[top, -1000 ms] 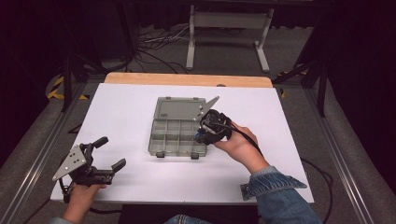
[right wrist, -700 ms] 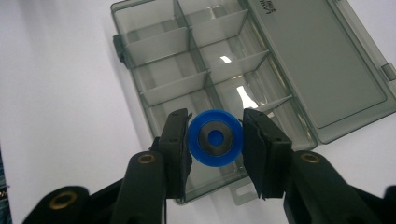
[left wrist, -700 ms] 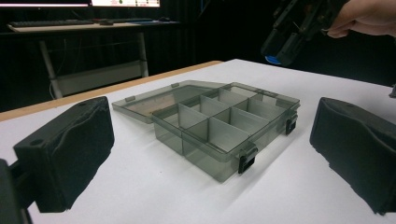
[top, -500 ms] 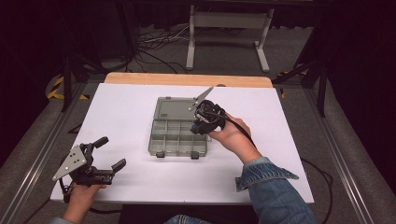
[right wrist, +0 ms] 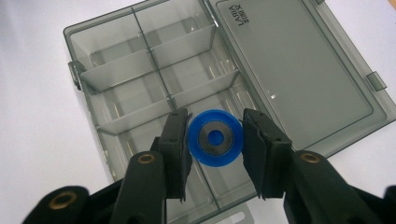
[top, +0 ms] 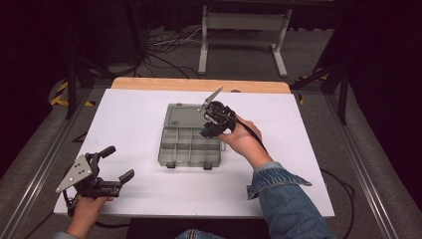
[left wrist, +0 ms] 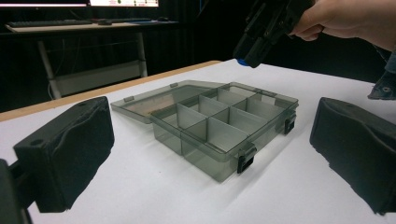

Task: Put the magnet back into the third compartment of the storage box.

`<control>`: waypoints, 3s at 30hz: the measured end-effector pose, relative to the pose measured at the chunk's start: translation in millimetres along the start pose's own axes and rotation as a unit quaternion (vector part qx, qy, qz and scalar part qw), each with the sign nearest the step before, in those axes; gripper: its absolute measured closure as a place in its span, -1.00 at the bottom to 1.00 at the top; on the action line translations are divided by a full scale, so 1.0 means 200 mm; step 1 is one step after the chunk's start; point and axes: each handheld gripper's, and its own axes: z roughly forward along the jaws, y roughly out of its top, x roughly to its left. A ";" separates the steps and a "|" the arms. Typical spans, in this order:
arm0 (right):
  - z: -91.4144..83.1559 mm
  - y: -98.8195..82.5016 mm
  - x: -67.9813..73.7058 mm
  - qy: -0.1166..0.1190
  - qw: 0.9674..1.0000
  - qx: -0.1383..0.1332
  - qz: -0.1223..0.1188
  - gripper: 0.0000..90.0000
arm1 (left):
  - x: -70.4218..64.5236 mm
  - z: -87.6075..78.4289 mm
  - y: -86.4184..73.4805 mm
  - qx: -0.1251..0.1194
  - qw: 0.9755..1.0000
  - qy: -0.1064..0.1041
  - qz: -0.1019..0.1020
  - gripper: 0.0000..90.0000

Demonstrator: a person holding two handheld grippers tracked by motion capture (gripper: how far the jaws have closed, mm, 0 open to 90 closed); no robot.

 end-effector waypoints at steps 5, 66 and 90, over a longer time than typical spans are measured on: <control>0.03 0.00 -0.01 -0.002 1.000 0.002 0.004 0.38 | 0.00 0.00 0.00 0.001 1.000 0.000 0.000 -0.99; 0.37 0.03 -0.05 0.002 0.999 0.045 0.005 0.21 | 0.00 0.00 0.00 0.000 1.000 -0.001 0.000 -0.99; -0.07 -0.02 0.04 -0.029 0.997 -0.067 0.006 -0.75 | 0.00 0.00 0.00 0.001 1.000 -0.001 0.001 -0.99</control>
